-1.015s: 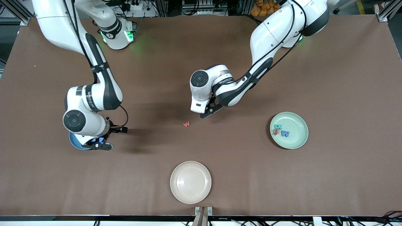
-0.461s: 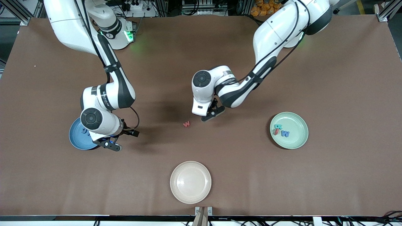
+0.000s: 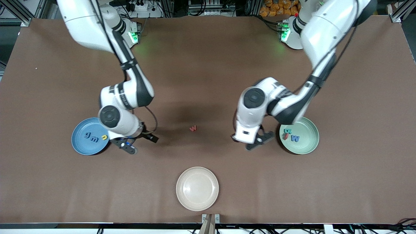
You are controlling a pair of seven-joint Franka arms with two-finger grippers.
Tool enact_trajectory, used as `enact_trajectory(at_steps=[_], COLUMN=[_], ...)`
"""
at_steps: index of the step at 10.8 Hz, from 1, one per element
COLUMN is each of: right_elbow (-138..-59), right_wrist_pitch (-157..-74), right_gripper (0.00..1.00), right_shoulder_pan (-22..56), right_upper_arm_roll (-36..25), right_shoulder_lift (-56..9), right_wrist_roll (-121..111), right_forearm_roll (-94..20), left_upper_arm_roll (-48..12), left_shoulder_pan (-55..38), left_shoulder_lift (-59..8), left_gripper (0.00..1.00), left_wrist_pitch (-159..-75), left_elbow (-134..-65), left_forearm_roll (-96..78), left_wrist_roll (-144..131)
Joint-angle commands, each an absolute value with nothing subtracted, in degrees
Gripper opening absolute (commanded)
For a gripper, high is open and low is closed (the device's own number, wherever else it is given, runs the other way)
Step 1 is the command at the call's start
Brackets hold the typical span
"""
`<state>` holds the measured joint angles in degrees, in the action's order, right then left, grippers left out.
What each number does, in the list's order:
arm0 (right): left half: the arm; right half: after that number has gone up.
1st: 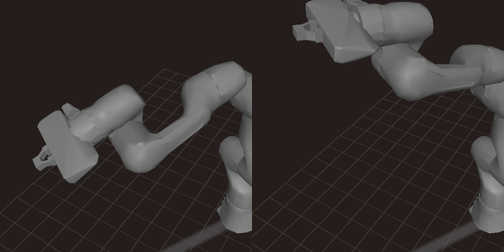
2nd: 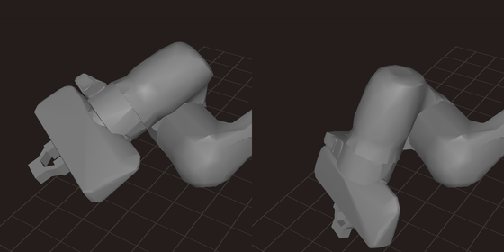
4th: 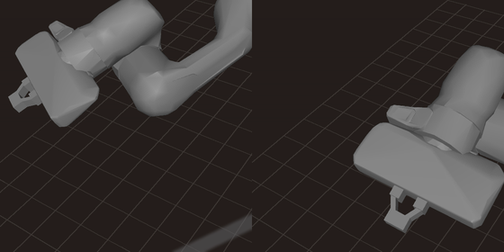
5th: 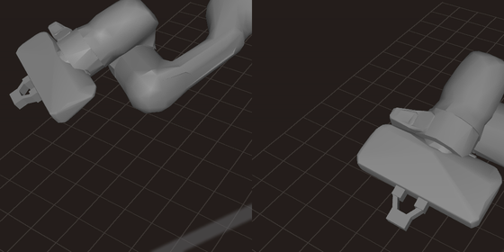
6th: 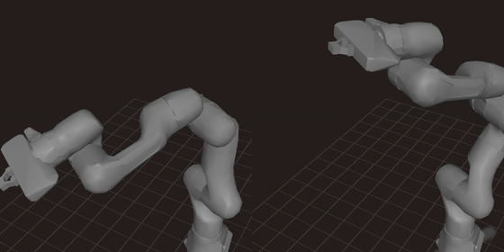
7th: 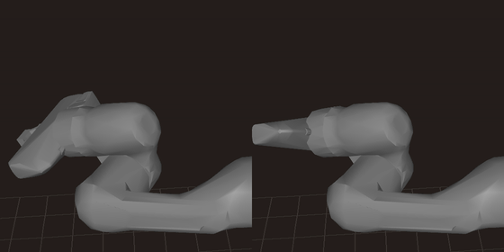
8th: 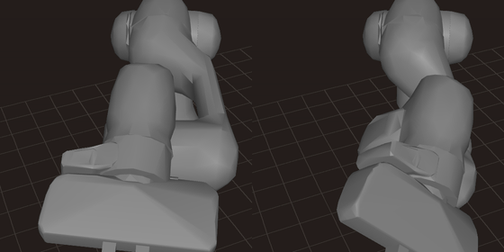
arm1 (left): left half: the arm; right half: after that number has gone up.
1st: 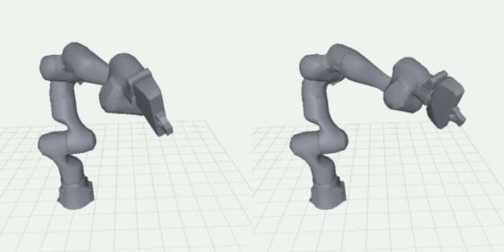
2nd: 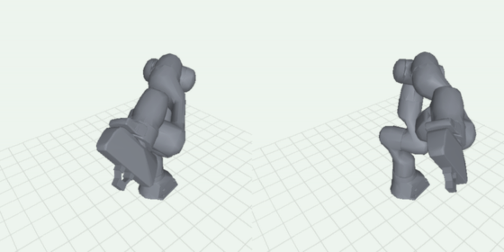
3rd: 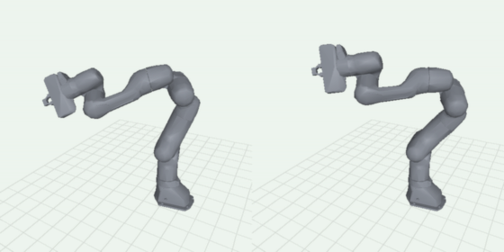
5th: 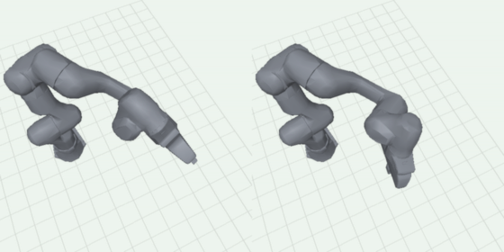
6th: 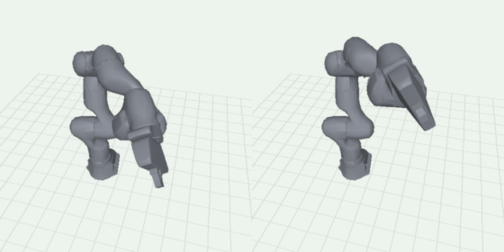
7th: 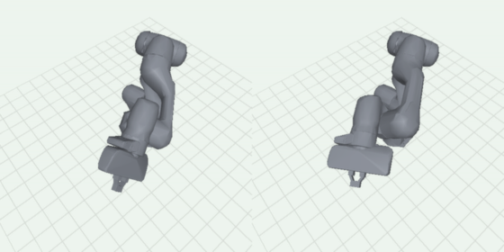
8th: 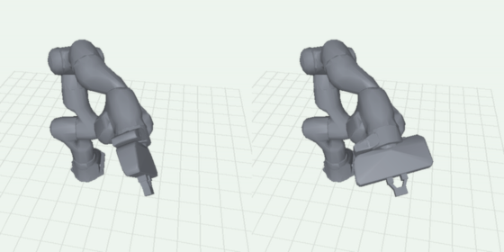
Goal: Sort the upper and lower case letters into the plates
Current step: 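Place the yellow H on the green plate with the left gripper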
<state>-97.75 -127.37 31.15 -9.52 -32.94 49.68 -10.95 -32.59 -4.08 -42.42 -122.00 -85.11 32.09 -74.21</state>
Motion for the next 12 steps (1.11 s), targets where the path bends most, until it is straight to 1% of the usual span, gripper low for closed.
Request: enact_trajectory(at_steps=[1, 4, 5, 6, 7, 8, 9, 11, 12], right_elbow=[-96.9, -96.9, -96.9, -96.8, -95.4, -94.1, -93.6, -92.6, -92.0], right_wrist_pitch=[-131.0, -137.4, -139.9, -140.7, -140.5, -140.5, -140.5, -140.5, -140.4], right_gripper=[1.0, 1.0, 1.0, 1.0, 1.0, 1.0, 1.0, 1.0, 1.0], right_shoulder_pan=[36.5, 41.7, 42.7, 42.7, 43.0, 44.1, 44.4, 44.4, 44.4], right_upper_arm_roll=[-10.0, -10.0, -10.0, -10.0, -10.0, -10.0, -10.0, -9.3, -9.1], right_shoulder_lift=[-34.7, -38.8, -39.8, -40.1, -41.3, -42.4, -42.7, -43.2, -43.9], right_wrist_roll=[60.6, 74.0, 76.6, 79.4, 82.5, 85.6, 87.3, 88.6, 88.8], right_forearm_roll=[-12.3, -12.1, -12.3, -12.5, -12.5, -12.4, -12.5, -12.8, -12.9], left_upper_arm_roll=[-34.8, -34.9, -35.2, -35.6, -36.4, -36.5, -36.6, -36.7, -37.5], left_shoulder_pan=[3.8, 12.1, 14.7, 17.2, 18.7, 18.9, 19.1, 18.8, 19.1], left_shoulder_lift=[-41.6, -41.4, -39.4, -38.0, -37.4, -36.8, -36.0, -34.0, -31.9], left_gripper=[0.0, 0.0, 0.0, 0.0, 0.18, 0.97, 1.0, 1.0, 1.0], left_wrist_pitch=[-117.5, -116.5, -116.5, -116.5, -116.5, -116.4, -116.2, -114.2, -113.7], left_elbow=[-87.9, -91.4, -94.5, -96.7, -97.6, -97.4, -97.3, -96.8, -96.6], left_forearm_roll=[32.0, 32.0, 32.0, 32.1, 32.1, 32.0, 31.9, 31.9, 31.9], left_wrist_roll=[-64.9, -55.8, -52.8, -50.3, -49.8, -50.3, -49.9, -49.9, -49.8])
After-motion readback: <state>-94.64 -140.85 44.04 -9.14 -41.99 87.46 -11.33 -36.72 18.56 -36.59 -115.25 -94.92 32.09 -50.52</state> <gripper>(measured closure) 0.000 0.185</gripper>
